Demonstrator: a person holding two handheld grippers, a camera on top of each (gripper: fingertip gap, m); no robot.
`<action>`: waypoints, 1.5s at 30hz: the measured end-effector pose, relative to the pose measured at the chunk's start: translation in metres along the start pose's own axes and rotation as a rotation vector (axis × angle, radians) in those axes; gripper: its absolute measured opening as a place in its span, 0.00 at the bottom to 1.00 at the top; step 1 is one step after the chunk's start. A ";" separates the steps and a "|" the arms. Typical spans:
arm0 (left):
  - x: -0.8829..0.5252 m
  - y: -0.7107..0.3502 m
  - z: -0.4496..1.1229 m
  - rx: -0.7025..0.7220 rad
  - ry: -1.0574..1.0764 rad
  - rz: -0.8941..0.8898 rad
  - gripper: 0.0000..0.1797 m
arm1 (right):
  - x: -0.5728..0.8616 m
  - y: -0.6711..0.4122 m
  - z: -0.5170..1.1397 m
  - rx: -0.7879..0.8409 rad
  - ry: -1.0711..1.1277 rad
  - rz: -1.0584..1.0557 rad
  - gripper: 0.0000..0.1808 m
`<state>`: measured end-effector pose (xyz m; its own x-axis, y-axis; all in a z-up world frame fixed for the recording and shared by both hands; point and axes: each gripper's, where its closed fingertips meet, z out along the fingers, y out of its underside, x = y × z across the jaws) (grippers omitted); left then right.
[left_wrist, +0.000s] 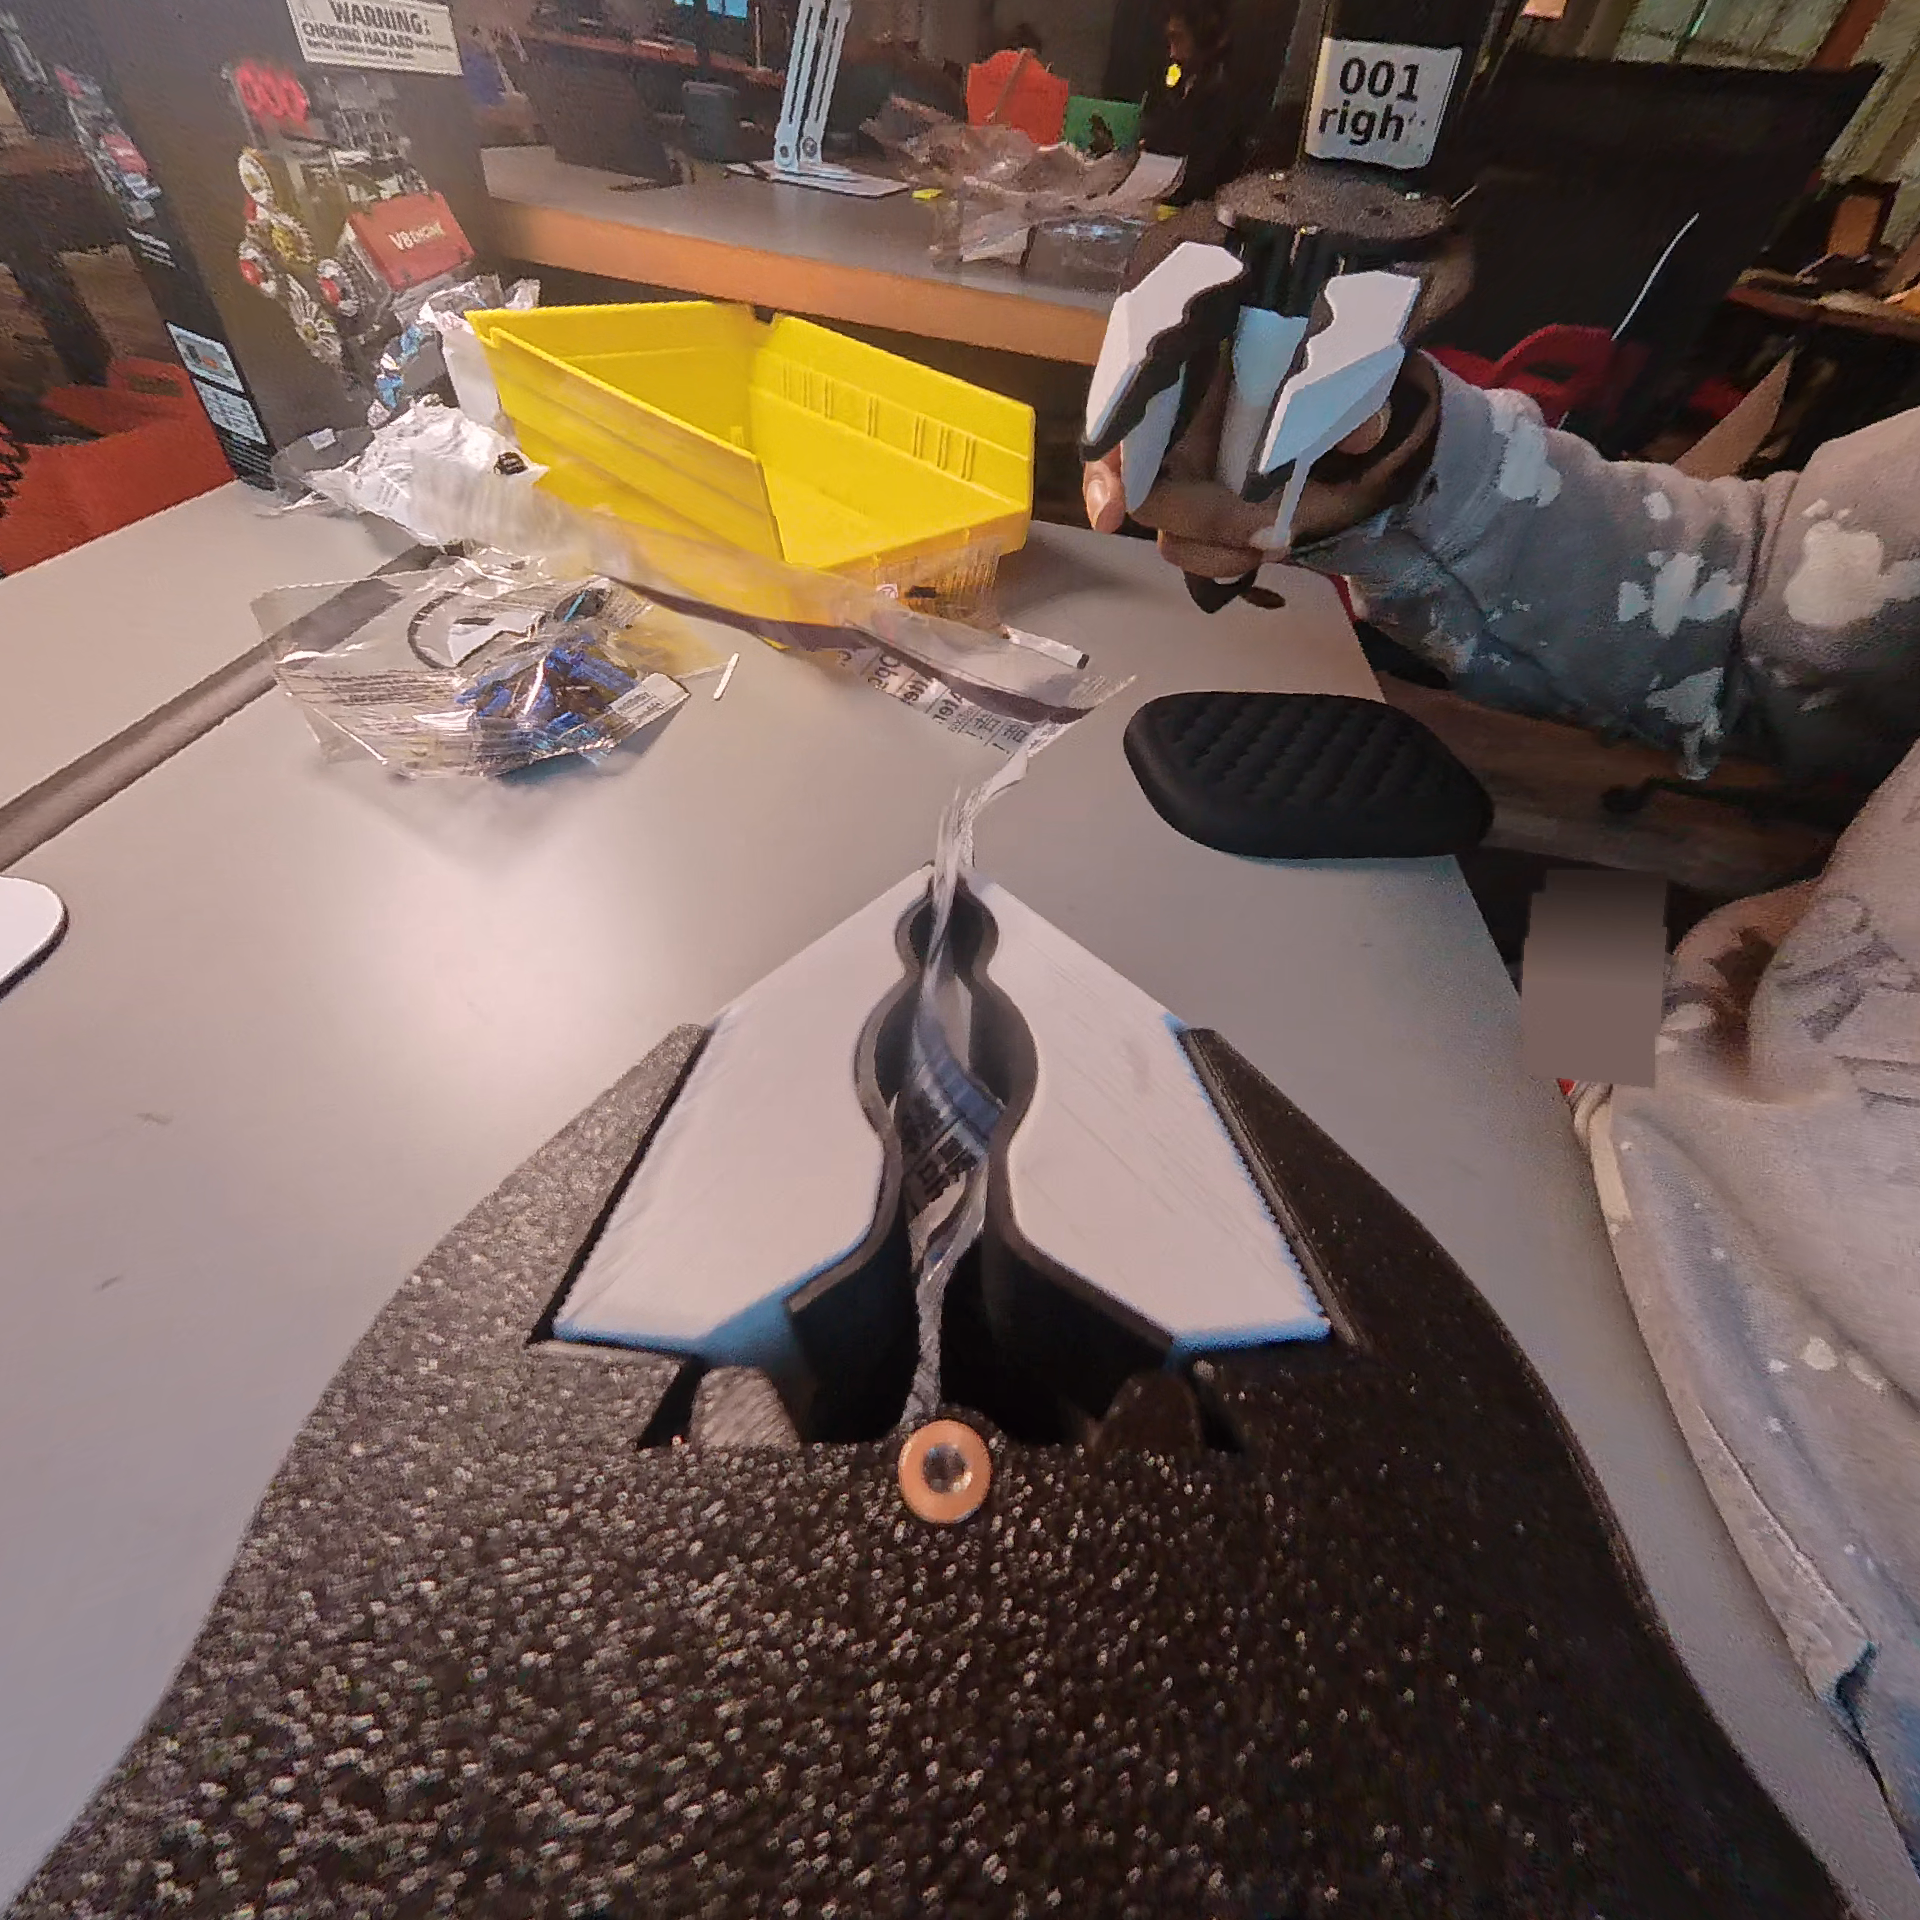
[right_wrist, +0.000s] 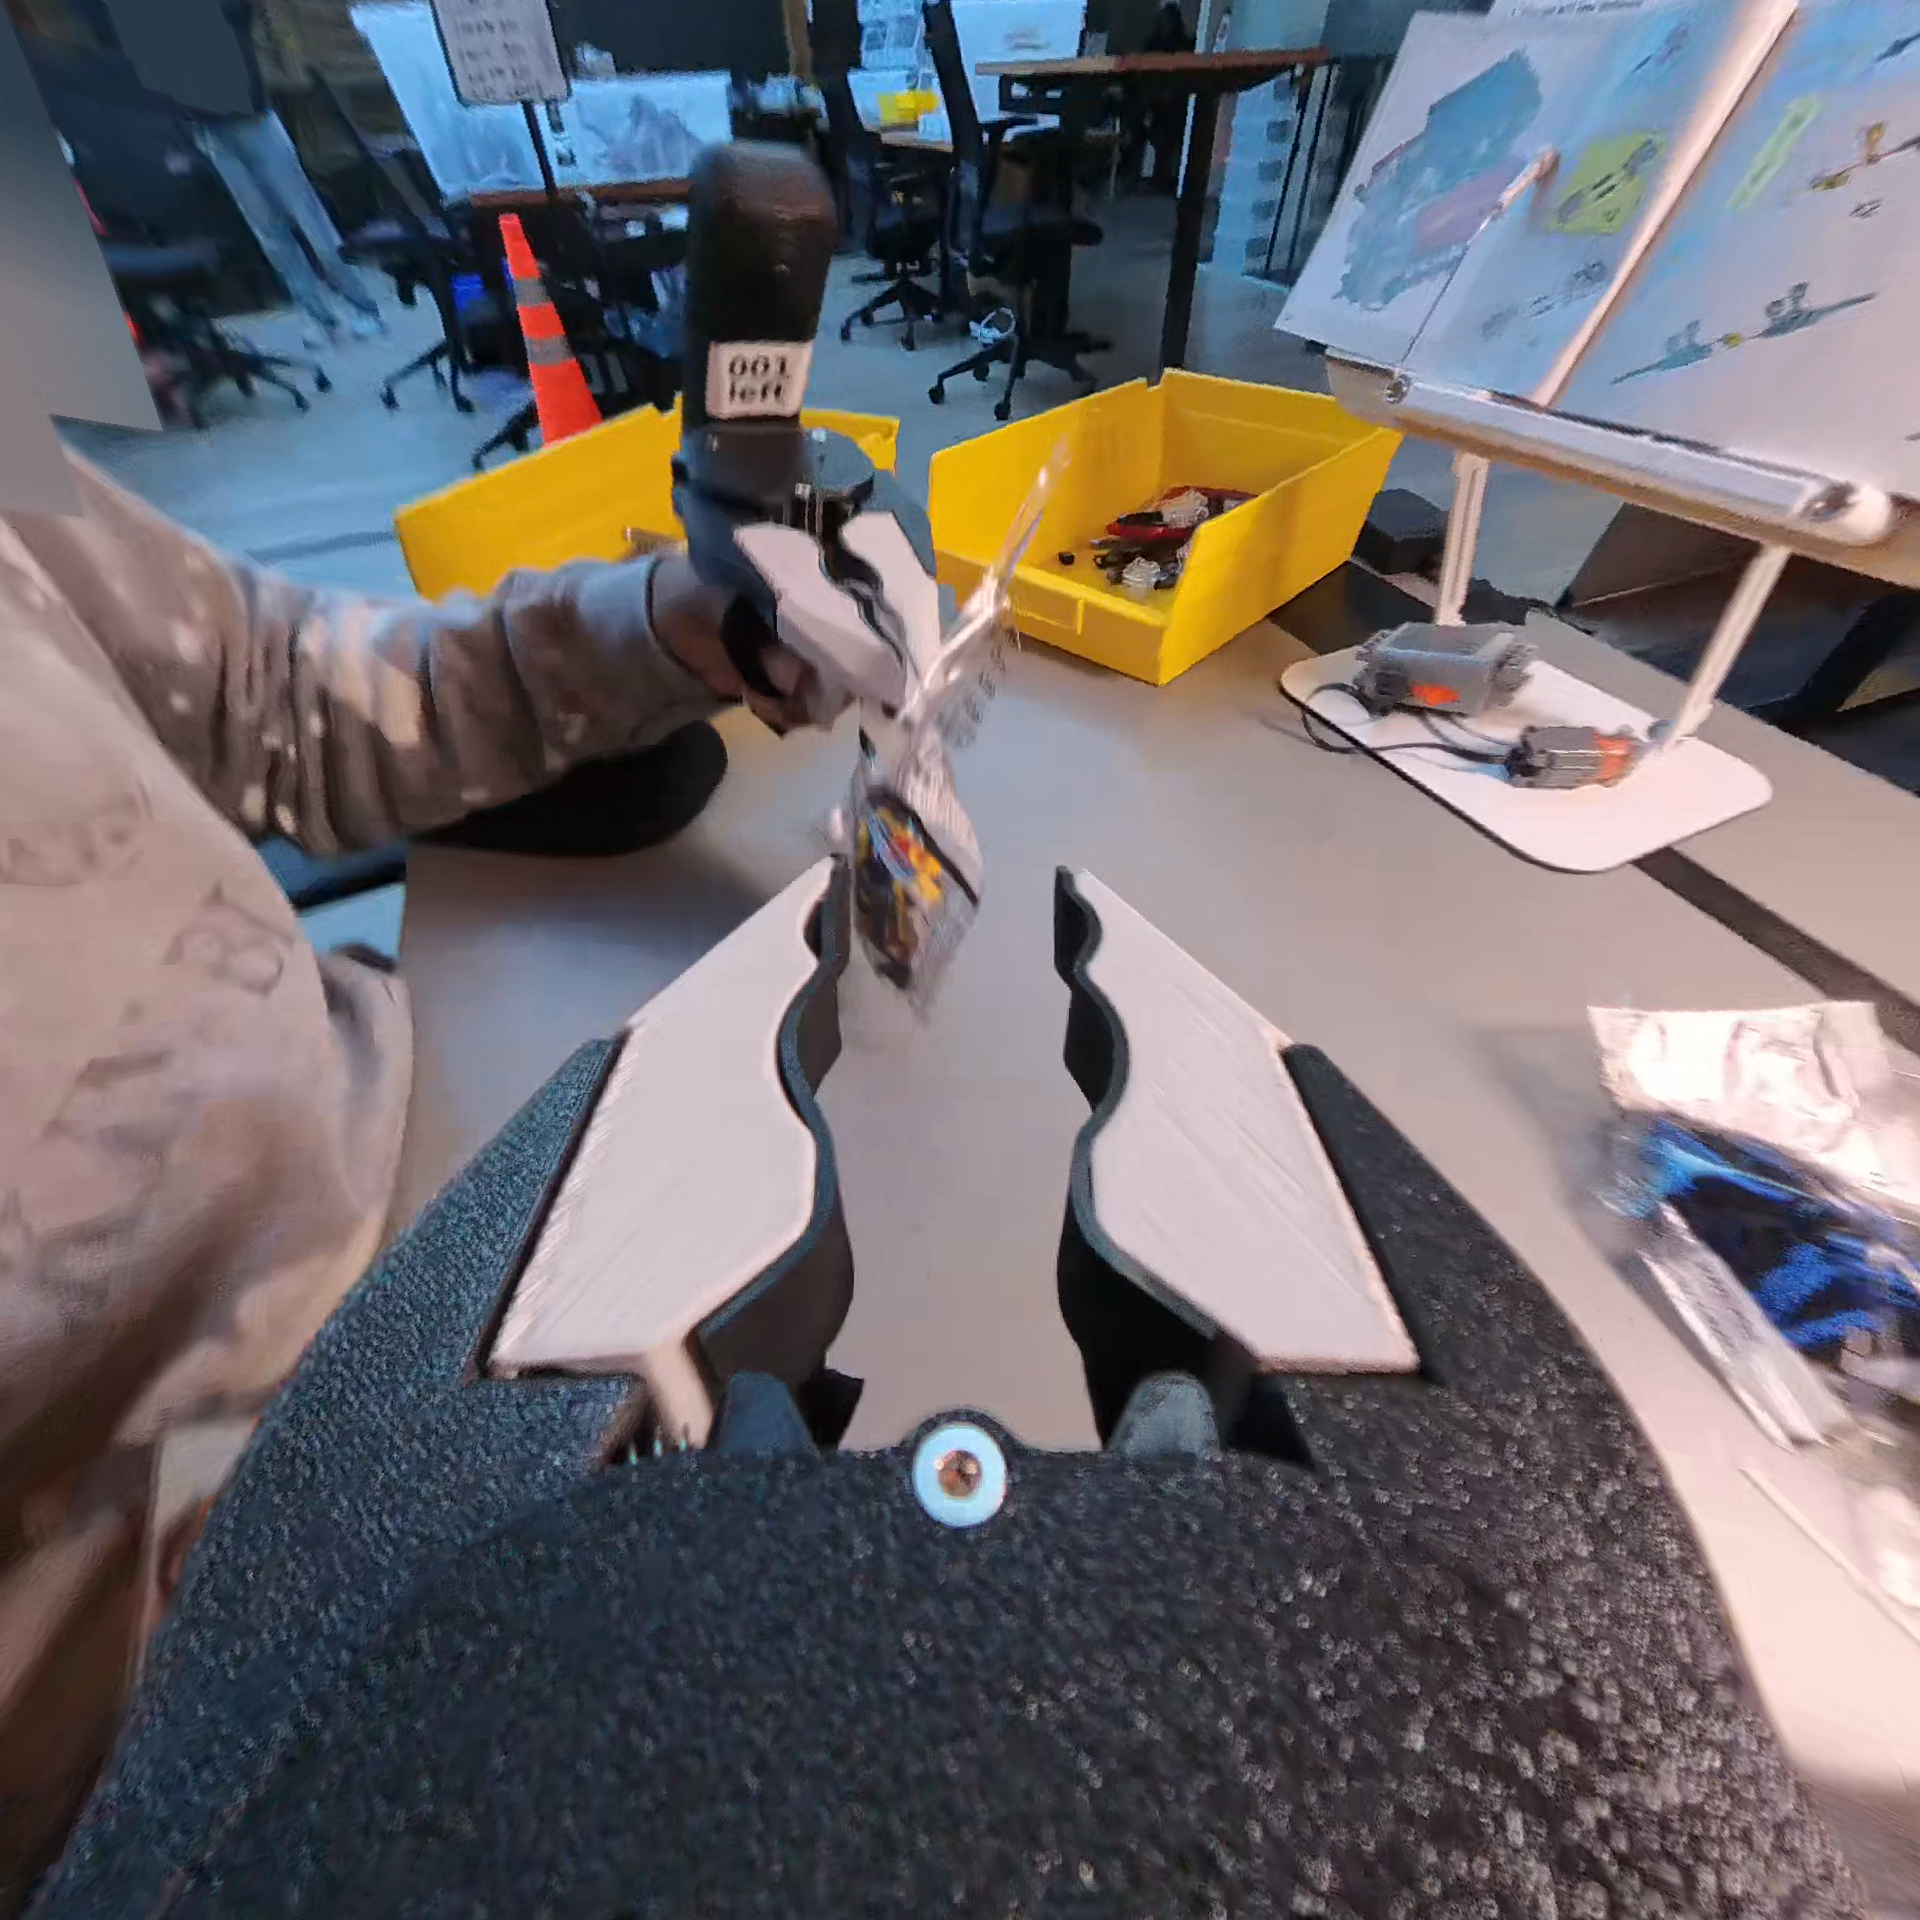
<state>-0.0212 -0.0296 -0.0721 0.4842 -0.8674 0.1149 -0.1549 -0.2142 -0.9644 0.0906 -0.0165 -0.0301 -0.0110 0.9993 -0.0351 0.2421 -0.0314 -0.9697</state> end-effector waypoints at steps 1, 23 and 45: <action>0.001 0.003 0.002 -0.011 -0.011 0.010 0.00 | -0.003 -0.005 0.016 0.024 -0.010 0.066 0.23; 0.016 0.001 0.046 0.093 -0.064 0.066 0.34 | -0.001 -0.021 0.099 -0.064 -0.030 0.015 0.00; 0.008 -0.009 0.028 0.009 -0.121 0.091 0.00 | 0.007 -0.027 0.075 0.161 -0.089 0.238 0.00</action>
<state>0.0080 -0.0225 -0.0686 0.5687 -0.8225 -0.0018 -0.1953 -0.1329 -0.9717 0.0114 -0.0104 -0.0223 -0.0589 0.9582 -0.2799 0.0914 -0.2741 -0.9574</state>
